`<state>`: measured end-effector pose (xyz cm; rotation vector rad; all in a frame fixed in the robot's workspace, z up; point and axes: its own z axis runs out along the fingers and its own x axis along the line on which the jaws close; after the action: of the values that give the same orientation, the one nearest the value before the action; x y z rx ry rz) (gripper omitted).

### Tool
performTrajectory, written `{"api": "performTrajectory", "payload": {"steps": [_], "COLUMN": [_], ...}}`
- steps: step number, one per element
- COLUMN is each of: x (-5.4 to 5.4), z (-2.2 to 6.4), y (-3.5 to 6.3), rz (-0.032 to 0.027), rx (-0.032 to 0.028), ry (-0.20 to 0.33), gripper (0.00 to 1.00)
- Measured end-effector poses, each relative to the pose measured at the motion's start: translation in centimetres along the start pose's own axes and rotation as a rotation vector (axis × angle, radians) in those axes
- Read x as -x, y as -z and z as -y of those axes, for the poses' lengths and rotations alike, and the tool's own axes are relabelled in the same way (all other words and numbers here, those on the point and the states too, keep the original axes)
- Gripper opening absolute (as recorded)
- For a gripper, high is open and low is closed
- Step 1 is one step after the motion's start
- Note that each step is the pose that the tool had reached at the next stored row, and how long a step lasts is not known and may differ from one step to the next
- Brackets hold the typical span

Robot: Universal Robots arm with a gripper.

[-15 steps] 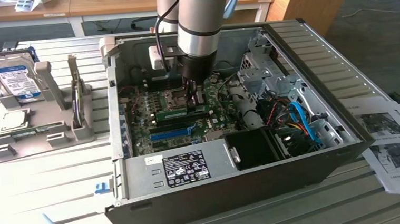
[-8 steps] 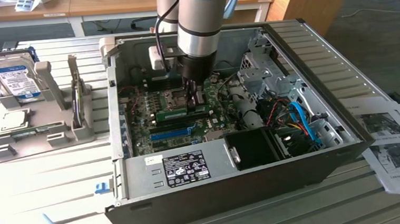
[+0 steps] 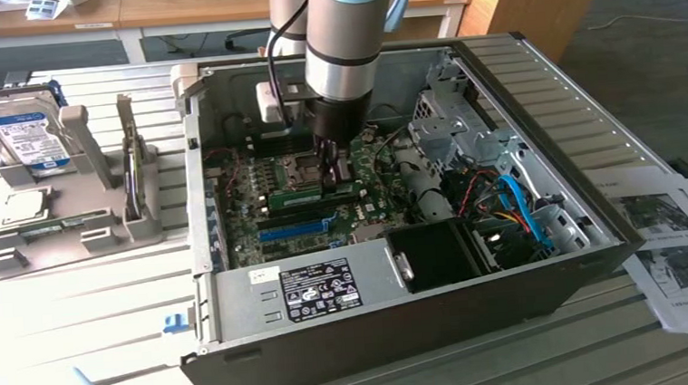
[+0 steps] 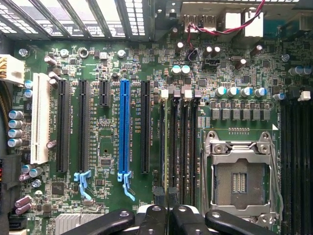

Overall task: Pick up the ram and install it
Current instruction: 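Insert the ram into the slot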

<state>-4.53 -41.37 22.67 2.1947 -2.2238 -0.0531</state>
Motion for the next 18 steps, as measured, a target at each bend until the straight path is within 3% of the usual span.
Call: {"api": "performTrajectory", "payload": {"steps": [18], "x": [-0.01], "z": [0.01], "y": [-0.34], "rz": [-0.0001], "rx": [0.0001], "ry": [0.0], "gripper": [0.11]}}
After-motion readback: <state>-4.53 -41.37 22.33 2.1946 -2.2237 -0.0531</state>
